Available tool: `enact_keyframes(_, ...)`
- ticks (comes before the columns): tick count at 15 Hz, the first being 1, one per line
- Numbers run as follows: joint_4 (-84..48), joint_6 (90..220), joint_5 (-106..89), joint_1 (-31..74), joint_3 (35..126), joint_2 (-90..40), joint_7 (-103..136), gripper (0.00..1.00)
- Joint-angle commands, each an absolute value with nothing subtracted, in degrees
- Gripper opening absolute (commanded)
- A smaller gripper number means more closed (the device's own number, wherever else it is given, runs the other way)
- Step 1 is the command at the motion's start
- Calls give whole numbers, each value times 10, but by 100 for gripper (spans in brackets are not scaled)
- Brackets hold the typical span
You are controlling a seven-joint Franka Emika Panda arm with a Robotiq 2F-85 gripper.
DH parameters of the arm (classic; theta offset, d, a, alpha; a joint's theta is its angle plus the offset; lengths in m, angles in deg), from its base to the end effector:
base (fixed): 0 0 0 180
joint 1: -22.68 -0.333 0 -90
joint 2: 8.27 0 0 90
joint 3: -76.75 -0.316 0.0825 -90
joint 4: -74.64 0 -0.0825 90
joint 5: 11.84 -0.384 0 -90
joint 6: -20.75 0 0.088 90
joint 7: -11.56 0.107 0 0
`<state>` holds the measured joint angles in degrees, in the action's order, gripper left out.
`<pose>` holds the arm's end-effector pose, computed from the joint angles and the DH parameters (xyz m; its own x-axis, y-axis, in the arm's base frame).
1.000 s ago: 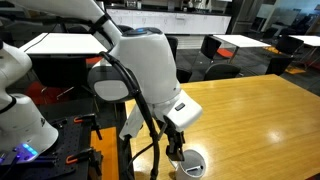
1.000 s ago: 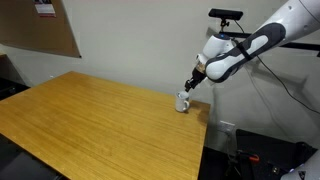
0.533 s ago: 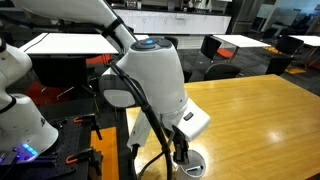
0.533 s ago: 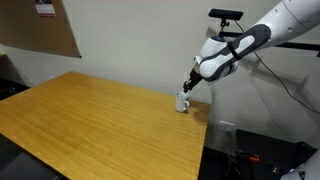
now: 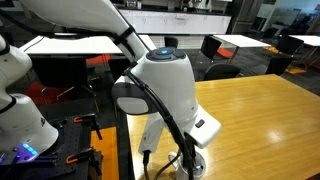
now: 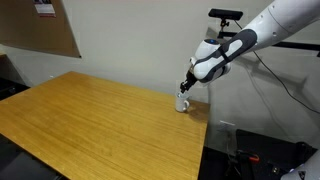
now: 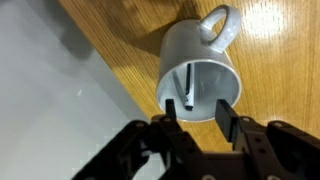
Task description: Take the marker out of the cup and put it on the table
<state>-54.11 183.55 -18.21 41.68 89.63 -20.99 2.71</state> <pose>0.4859 -0.3068 0.3096 0.8247 -0.4290 0.3686 -0.4739 -0.8798 0.0364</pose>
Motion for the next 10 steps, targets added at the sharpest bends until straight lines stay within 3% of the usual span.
enact_keyframes(1,-513,1828,-182,421,893,-232,21,45)
enact_keyframes(10,-493,1825,-185,425,882,-260,20,39)
